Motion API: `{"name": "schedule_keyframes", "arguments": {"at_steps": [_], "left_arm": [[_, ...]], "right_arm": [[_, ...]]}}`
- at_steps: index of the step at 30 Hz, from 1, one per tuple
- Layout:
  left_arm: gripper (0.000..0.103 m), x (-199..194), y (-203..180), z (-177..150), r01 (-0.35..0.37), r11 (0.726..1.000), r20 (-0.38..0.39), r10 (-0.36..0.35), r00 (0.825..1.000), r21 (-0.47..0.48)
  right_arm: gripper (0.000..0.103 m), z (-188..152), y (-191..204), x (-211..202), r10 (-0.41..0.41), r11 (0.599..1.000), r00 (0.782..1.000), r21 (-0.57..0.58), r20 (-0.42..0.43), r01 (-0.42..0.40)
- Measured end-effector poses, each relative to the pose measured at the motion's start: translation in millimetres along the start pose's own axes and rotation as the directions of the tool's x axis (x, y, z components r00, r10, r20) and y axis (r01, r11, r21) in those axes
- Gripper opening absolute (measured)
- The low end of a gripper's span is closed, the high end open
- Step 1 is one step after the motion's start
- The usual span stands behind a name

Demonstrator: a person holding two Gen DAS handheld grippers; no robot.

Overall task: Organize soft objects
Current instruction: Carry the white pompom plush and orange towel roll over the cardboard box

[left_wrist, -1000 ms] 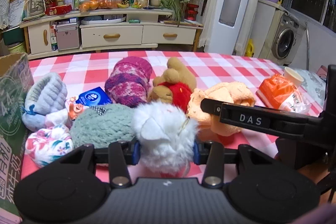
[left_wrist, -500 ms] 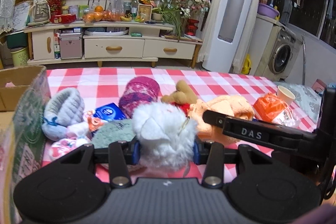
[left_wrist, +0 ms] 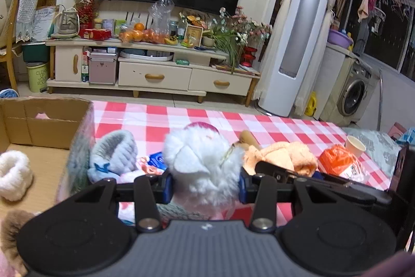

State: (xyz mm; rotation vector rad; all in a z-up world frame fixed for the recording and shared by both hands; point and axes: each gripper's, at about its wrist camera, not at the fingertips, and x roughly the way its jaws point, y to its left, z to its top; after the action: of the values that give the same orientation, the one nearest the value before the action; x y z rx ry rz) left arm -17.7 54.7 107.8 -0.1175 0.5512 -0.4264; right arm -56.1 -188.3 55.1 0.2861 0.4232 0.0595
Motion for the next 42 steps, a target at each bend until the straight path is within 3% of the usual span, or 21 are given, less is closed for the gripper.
{"name": "schedule_keyframes", "arguments": {"at_steps": [12, 22, 31, 42], "left_arm": [[0.043, -25.0, 30.6, 9.3, -0.03, 0.998, 0.069, 0.034, 0.997, -0.054], [0.043, -47.5, 73.8, 14.5, -0.098, 0.985, 0.119, 0.115, 0.986, -0.141], [0.043, -59.3, 119.0, 15.4, -0.183, 0.95, 0.123, 0.219, 0.968, -0.251], [0.043, -53.1, 163.1, 12.7, -0.3, 0.893, 0.05, 0.335, 0.941, -0.336]], "right_arm": [[0.087, 8.2, 30.6, 0.6, 0.112, 0.991, 0.993, -0.068, 0.02, -0.111], [0.087, 10.5, 66.0, 7.8, 0.206, 0.967, 0.979, -0.151, -0.005, -0.204], [0.087, 17.5, 92.6, 19.0, 0.274, 0.934, 0.961, -0.229, -0.025, -0.272], [0.088, 14.2, 110.2, 29.3, 0.315, 0.874, 0.948, -0.373, -0.05, -0.31]]}}
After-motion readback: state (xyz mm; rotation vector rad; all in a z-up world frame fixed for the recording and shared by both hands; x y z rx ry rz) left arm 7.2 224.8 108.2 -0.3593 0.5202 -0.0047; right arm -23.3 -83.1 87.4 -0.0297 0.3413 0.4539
